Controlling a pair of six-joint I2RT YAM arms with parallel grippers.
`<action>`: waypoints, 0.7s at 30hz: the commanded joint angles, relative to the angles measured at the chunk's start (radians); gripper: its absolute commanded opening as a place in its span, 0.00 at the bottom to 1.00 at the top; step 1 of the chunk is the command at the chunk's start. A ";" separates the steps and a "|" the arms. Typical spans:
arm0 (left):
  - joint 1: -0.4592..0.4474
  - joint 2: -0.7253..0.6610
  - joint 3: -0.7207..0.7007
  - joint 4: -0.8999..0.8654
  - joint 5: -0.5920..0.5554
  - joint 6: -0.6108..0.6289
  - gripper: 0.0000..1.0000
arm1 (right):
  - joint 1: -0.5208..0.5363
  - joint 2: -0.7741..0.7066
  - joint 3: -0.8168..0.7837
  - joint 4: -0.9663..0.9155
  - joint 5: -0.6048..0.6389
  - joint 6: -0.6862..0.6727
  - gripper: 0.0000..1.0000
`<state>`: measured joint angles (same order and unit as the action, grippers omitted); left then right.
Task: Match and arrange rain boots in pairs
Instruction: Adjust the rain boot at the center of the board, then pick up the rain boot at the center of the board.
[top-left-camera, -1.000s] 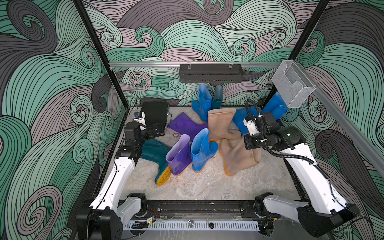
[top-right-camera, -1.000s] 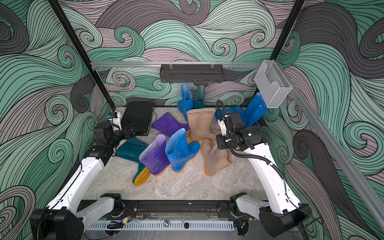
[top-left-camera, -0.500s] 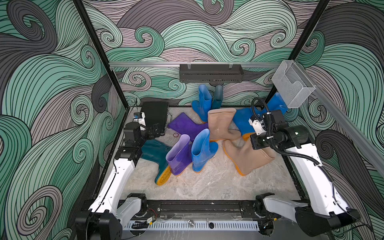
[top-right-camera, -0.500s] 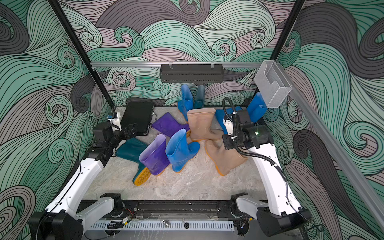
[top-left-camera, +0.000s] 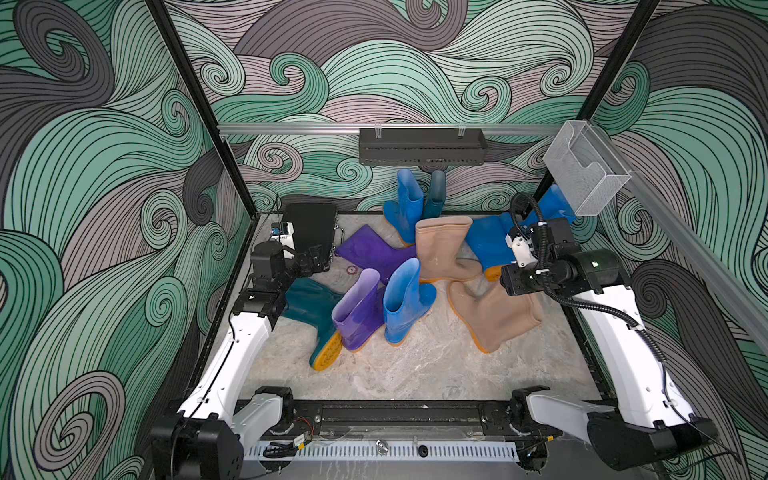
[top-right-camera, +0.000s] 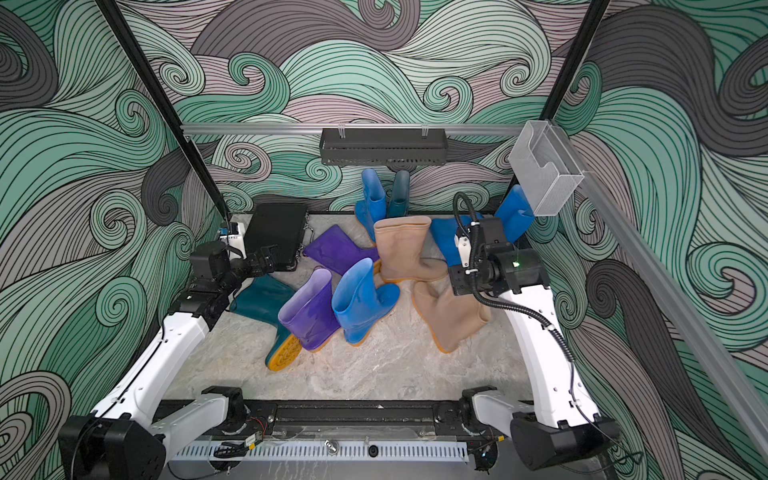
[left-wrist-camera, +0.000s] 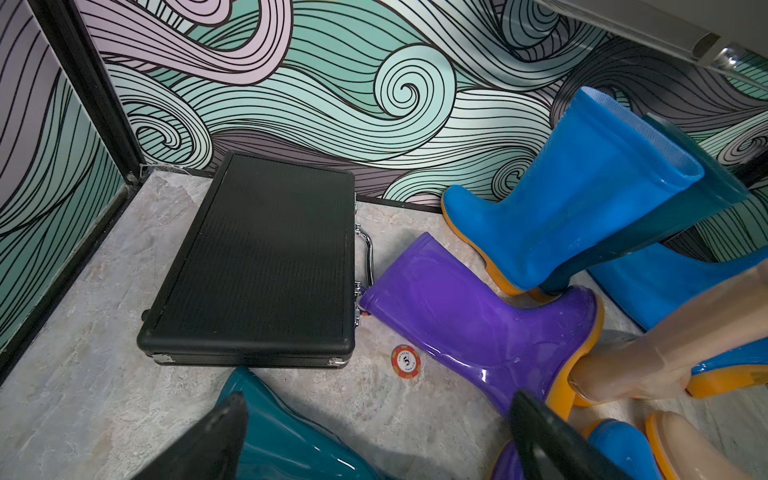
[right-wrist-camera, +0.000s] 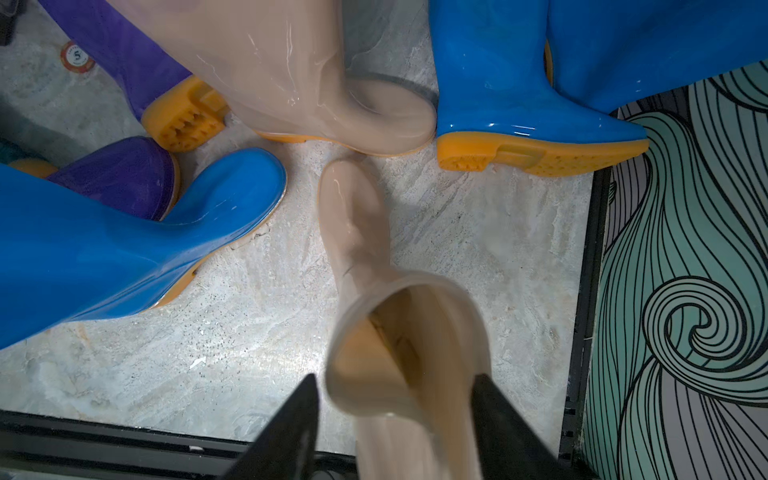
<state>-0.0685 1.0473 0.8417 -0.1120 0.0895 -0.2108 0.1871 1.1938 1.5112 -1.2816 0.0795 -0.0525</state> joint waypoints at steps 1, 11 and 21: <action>-0.016 0.011 0.048 -0.004 0.003 0.002 0.98 | -0.003 -0.050 0.035 0.010 0.076 0.007 0.99; -0.033 0.006 0.061 -0.018 -0.005 0.011 0.98 | -0.027 -0.055 -0.058 0.017 0.036 0.038 0.99; -0.055 0.003 0.087 -0.038 -0.018 0.025 0.99 | -0.056 -0.014 -0.169 0.093 -0.067 0.029 0.51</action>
<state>-0.1059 1.0565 0.8715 -0.1215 0.0830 -0.2070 0.1478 1.1805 1.3670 -1.1961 0.0227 -0.0189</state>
